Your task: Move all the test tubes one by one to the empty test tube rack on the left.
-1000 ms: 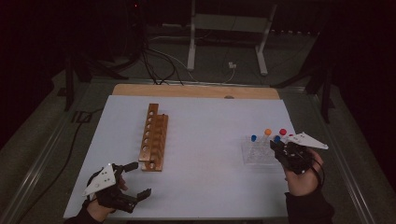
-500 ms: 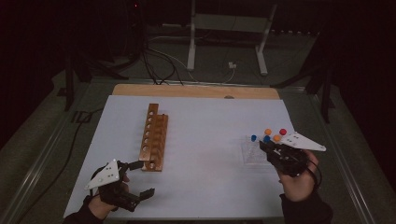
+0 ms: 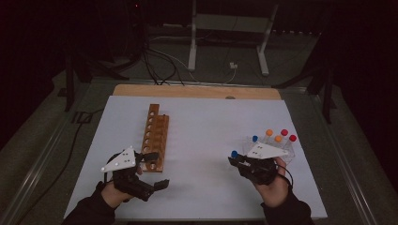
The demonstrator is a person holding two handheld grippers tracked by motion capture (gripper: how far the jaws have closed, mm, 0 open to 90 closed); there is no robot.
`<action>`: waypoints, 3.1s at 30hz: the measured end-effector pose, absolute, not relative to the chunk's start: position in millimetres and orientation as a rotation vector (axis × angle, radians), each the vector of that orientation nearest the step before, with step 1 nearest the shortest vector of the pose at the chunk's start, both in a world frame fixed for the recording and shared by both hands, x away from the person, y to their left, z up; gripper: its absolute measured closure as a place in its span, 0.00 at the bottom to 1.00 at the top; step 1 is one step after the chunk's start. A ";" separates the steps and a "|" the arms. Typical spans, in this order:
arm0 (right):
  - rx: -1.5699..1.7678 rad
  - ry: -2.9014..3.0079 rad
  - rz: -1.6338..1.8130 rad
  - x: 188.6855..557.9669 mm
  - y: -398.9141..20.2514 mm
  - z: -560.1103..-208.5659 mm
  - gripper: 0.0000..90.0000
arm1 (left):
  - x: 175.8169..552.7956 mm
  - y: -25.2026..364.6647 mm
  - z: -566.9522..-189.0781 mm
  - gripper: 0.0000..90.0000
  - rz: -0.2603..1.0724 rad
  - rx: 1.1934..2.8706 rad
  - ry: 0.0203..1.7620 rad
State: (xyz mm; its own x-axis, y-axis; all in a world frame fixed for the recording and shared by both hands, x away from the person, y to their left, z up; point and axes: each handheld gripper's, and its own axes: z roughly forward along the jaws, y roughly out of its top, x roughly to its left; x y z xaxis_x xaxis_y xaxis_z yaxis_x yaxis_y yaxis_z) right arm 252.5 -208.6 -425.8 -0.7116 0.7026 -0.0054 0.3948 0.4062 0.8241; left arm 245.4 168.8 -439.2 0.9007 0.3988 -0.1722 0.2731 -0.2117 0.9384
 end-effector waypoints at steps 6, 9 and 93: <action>0.905 2.390 1.234 250.2 -195.3 -433.3 0.85 | 251.8 147.7 -430.4 0.01 0.113 1.830 0.450; 0.883 2.412 1.242 248.1 -190.0 -435.1 0.85 | 256.0 137.6 -429.1 0.01 0.094 1.834 0.437; 0.945 2.268 1.464 240.4 -197.7 -428.3 0.02 | 336.1 148.4 -358.6 0.86 0.432 1.829 0.472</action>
State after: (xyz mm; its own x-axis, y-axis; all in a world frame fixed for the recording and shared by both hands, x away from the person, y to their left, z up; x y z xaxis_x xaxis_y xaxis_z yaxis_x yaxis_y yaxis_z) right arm 240.4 -197.7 -428.3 -0.7468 0.6558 0.1109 0.3713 0.2726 0.8876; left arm 336.1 148.4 -358.6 0.8518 0.5205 0.0588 0.1042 -0.2784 0.9548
